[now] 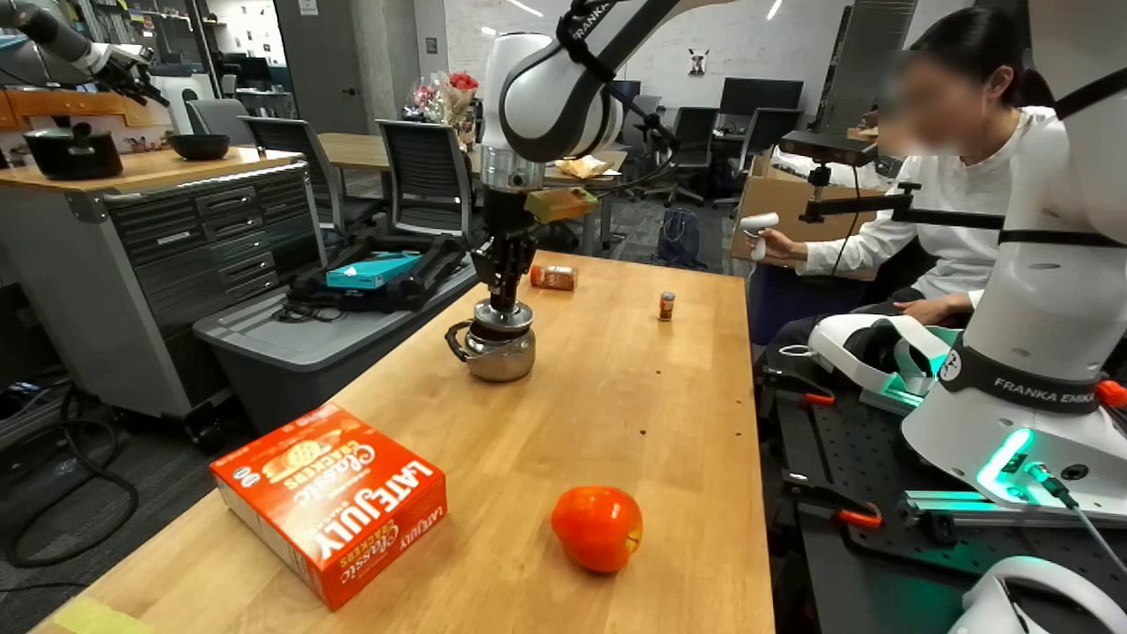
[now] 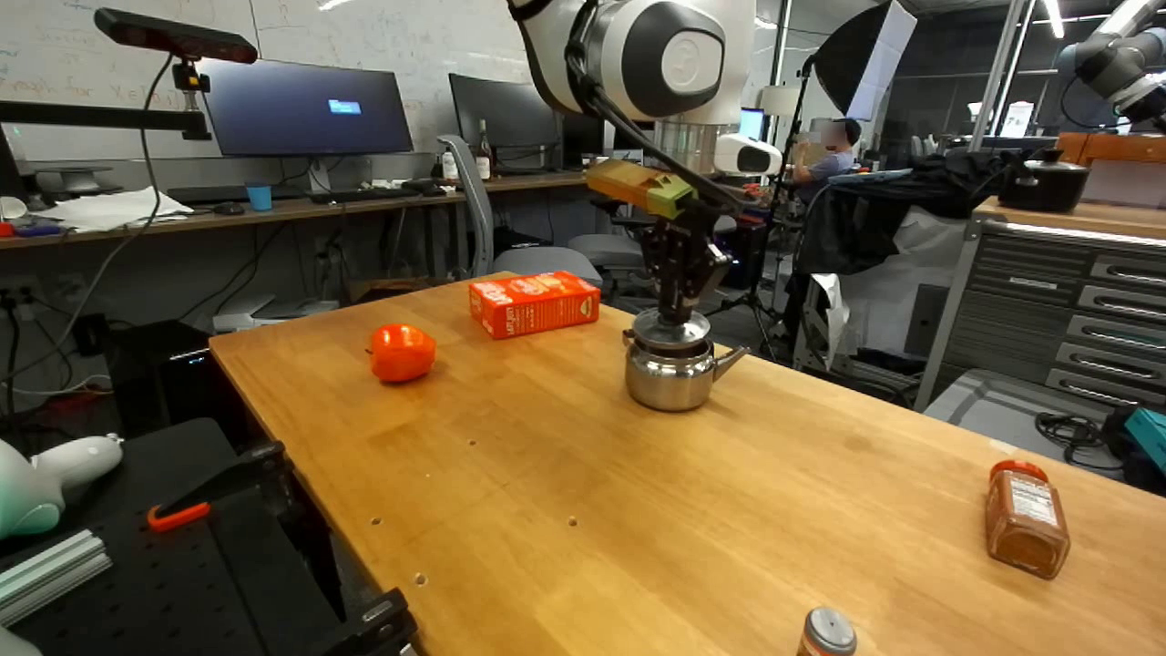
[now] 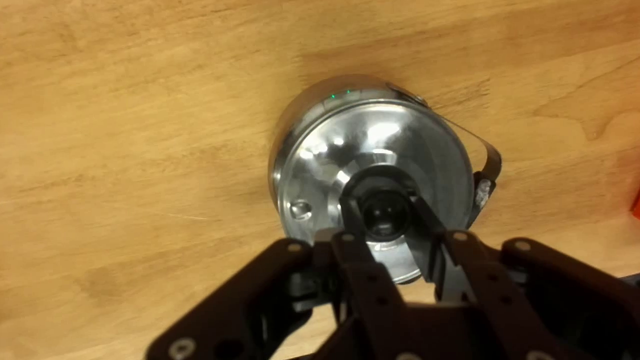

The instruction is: Pick the lid on the table and put it on the kettle

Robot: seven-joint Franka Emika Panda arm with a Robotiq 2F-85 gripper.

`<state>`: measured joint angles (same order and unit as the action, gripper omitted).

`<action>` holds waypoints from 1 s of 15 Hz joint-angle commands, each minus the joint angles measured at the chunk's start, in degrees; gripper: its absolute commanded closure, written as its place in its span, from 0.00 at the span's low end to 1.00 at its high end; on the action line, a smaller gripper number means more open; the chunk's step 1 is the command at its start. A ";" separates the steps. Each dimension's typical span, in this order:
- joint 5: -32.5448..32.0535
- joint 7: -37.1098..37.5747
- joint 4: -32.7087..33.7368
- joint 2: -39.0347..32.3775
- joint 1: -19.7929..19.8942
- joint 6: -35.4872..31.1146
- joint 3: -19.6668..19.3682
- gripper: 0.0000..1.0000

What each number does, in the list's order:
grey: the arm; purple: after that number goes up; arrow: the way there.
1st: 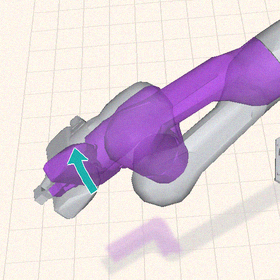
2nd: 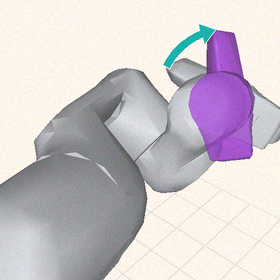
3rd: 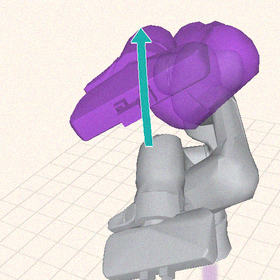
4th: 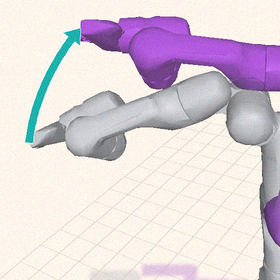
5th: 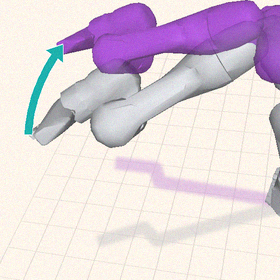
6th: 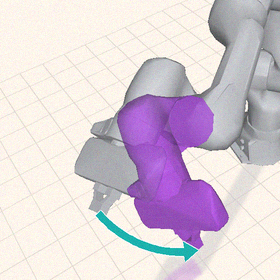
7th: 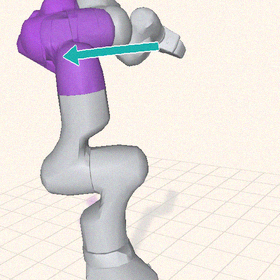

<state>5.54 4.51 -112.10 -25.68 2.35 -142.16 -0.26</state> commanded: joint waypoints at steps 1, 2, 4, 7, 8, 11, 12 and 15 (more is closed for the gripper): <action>0.04 0.08 3.15 -2.11 -0.29 1.18 -0.23 0.92; 0.16 -0.23 3.26 -2.34 -0.18 1.27 -0.11 0.92; 0.22 -0.43 3.42 -2.77 -0.11 1.26 -0.04 0.92; 0.35 -0.58 3.47 -3.36 0.00 1.26 0.05 0.92; 0.35 -0.59 3.48 -3.53 0.01 1.29 0.05 0.92; 0.43 -0.60 3.62 -3.84 0.02 1.19 0.11 0.92; 0.46 -0.60 3.76 -3.79 0.01 1.26 0.15 0.92; 0.51 -0.63 3.94 -3.20 -0.11 1.60 0.38 0.92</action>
<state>5.55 4.46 -110.62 -28.23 2.35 -142.16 -0.15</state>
